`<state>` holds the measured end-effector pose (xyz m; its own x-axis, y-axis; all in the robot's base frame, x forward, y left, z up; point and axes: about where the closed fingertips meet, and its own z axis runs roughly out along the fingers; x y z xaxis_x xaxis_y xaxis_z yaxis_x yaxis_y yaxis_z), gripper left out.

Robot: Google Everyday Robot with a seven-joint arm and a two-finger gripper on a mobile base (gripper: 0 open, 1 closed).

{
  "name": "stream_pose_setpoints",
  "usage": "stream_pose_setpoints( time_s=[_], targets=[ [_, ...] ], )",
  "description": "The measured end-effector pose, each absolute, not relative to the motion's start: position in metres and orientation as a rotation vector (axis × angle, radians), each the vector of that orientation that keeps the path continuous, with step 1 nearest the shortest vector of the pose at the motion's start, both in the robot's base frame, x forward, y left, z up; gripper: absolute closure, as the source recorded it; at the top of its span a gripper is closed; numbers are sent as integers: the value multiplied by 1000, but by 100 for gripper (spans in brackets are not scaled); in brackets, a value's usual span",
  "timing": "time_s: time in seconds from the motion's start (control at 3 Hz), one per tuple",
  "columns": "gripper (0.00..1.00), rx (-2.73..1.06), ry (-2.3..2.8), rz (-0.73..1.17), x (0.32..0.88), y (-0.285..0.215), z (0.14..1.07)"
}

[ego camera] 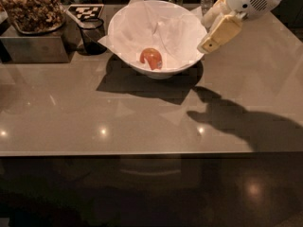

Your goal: Pick apple from white bowl

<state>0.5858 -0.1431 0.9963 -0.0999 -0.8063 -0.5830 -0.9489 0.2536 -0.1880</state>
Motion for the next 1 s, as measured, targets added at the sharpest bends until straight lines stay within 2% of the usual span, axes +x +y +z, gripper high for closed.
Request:
stream_pose_setpoints(
  time_s=[0.33, 0.67, 1.0],
  targets=[
    [32, -1588, 1943, 313, 592, -141, 993],
    [21, -1647, 1921, 329, 610, -127, 986],
    [20, -1694, 1903, 359, 629, -115, 976]
  ],
)
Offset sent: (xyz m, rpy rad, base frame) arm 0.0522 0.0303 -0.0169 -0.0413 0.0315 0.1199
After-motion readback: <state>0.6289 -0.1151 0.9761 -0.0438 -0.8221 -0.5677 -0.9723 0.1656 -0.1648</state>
